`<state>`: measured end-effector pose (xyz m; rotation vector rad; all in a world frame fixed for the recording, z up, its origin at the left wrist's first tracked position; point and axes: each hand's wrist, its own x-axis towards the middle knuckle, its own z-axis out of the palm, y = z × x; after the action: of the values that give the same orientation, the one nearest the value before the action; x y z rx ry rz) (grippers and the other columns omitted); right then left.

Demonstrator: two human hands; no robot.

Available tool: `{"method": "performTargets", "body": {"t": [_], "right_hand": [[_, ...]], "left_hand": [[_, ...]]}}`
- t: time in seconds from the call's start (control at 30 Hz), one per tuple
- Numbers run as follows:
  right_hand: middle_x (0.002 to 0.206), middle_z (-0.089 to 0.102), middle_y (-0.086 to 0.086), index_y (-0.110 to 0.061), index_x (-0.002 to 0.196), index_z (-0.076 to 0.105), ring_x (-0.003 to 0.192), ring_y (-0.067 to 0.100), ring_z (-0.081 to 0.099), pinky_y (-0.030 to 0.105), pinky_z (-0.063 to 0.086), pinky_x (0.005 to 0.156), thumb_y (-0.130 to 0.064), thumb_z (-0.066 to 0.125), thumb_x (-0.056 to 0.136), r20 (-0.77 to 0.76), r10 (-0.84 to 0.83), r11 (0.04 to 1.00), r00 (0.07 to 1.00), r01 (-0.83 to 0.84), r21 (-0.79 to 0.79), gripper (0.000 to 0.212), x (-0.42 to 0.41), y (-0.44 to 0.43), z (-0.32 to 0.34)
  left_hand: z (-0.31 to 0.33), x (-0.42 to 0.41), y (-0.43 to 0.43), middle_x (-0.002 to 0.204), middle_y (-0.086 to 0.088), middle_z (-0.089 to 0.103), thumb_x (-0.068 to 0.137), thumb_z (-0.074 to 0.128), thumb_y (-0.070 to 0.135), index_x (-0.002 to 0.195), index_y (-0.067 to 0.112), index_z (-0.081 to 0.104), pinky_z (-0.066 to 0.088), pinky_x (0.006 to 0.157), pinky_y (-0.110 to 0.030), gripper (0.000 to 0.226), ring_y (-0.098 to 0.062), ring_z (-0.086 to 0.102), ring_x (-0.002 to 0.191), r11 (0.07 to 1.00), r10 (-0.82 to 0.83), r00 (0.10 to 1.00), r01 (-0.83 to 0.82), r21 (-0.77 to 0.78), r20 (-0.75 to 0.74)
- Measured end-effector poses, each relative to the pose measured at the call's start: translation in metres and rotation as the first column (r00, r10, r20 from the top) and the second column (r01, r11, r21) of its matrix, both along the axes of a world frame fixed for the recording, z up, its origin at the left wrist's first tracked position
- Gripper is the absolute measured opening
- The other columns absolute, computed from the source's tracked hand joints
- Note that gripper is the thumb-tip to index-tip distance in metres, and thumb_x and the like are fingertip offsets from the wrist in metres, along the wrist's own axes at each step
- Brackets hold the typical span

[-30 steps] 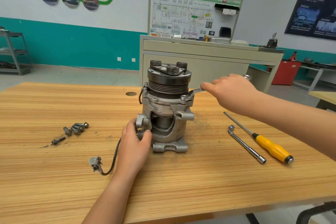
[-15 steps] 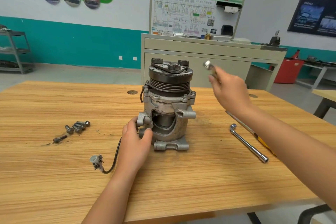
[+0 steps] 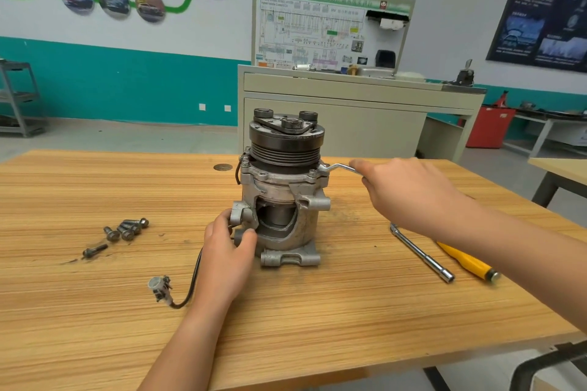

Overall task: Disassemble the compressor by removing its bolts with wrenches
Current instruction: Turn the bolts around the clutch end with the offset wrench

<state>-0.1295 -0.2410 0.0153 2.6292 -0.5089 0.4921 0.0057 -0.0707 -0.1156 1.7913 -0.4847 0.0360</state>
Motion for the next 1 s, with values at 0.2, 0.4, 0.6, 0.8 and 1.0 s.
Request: {"method": "performTargets", "body": {"t": [0.2, 0.4, 0.6, 0.8, 1.0], "right_hand": [[0.056, 0.029, -0.002, -0.026, 0.135, 0.035, 0.048, 0.017, 0.028, 0.024, 0.017, 0.04, -0.006, 0.039, 0.091, 0.004, -0.087, 0.989, 0.996, 0.087, -0.12, 0.048, 0.0, 0.006, 0.009], [0.059, 0.031, 0.001, -0.012, 0.129, 0.04, 0.056, 0.019, 0.032, 0.027, 0.02, 0.039, 0.0, 0.04, 0.089, -0.17, -0.137, 0.97, 0.976, 0.098, -0.222, 0.041, 0.006, 0.024, 0.02], [0.079, 0.049, 0.005, 0.001, 0.136, 0.032, 0.07, 0.025, 0.05, 0.028, 0.022, 0.04, 0.004, 0.04, 0.09, -0.282, -0.143, 0.956, 0.949, 0.058, -0.288, 0.047, 0.01, 0.043, 0.018], [0.059, 0.029, 0.0, -0.01, 0.121, 0.049, 0.047, 0.016, 0.028, 0.027, 0.024, 0.039, 0.002, 0.044, 0.087, -0.255, -0.145, 0.954, 0.956, 0.067, -0.292, 0.035, 0.01, 0.028, 0.025], [0.058, 0.03, -0.002, -0.016, 0.12, 0.052, 0.046, 0.015, 0.028, 0.025, 0.019, 0.037, -0.001, 0.042, 0.087, -0.215, -0.094, 0.953, 0.972, 0.026, -0.301, 0.038, 0.015, 0.01, 0.027]], "left_hand": [[-0.002, 0.002, -0.001, 0.139, 0.001, 0.041, 0.091, 0.054, 0.022, 0.139, 0.019, 0.039, 0.033, 0.091, -0.026, 0.051, -0.012, 0.045, 0.116, 1.0, -0.004, 1.0, 0.004, 0.003, 0.007], [-0.001, 0.001, -0.001, 0.141, 0.001, 0.039, 0.091, 0.054, 0.023, 0.142, 0.019, 0.035, 0.033, 0.091, -0.026, 0.054, -0.012, 0.044, 0.117, 1.0, -0.002, 1.0, 0.002, 0.002, 0.008], [-0.001, 0.001, -0.001, 0.139, 0.0, 0.041, 0.091, 0.052, 0.02, 0.14, 0.016, 0.038, 0.035, 0.09, -0.027, 0.051, -0.012, 0.047, 0.111, 1.0, -0.006, 1.0, 0.006, 0.0, 0.002], [-0.001, 0.0, 0.0, 0.135, 0.002, 0.044, 0.09, 0.053, 0.019, 0.138, 0.019, 0.04, 0.039, 0.09, -0.031, 0.05, -0.01, 0.05, 0.103, 1.0, -0.009, 1.0, 0.009, -0.019, -0.003], [0.0, 0.0, -0.002, 0.128, 0.005, 0.044, 0.09, 0.054, 0.018, 0.137, 0.02, 0.041, 0.034, 0.085, -0.027, 0.049, -0.003, 0.047, 0.087, 1.0, 0.002, 1.0, -0.002, -0.021, 0.001]]}}
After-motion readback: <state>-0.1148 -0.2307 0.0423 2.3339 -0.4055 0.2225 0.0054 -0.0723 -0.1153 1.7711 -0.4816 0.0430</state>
